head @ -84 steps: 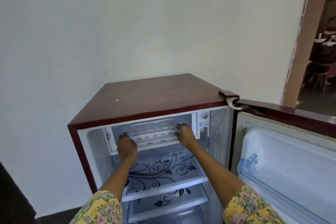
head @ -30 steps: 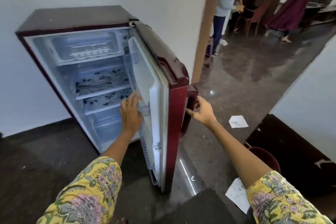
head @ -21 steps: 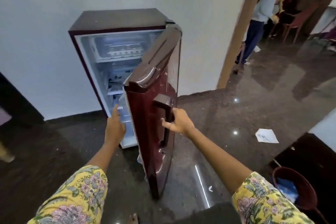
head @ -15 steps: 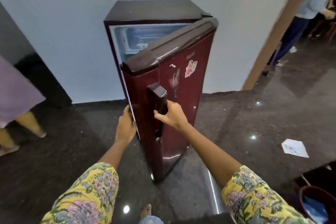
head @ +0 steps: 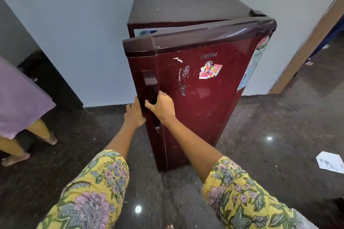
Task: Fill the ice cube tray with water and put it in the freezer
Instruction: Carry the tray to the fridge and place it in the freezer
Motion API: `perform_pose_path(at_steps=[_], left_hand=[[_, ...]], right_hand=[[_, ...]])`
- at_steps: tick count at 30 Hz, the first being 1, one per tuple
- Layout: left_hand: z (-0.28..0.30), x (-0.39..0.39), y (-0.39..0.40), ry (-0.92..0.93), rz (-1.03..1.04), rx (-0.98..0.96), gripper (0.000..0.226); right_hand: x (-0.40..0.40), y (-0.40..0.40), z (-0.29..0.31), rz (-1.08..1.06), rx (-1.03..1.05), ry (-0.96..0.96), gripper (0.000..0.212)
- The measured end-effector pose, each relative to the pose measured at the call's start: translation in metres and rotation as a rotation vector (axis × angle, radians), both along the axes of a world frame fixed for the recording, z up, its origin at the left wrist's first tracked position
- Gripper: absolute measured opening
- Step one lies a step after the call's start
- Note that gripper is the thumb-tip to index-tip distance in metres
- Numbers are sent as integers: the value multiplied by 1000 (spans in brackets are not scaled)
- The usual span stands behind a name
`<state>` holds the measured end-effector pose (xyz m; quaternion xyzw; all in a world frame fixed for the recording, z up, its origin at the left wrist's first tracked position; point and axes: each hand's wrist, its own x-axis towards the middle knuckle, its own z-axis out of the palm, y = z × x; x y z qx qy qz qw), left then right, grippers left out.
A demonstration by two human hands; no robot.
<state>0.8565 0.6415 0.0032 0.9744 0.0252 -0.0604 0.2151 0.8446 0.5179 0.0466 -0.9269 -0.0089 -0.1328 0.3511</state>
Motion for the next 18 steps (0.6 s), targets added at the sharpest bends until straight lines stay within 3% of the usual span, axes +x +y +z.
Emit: perform_pose_path(at_steps=[6,11,18], left_hand=[[4,56,12,1,-41,1,94],[7,72,18,15,-164,118,94],[2,66,17,43,-200,151,91]], right_hand=[[54,21,8,-33,-15,96,41],[84,31,16,-69,32,163,41],[88,32,6,-49,-51,112,44]])
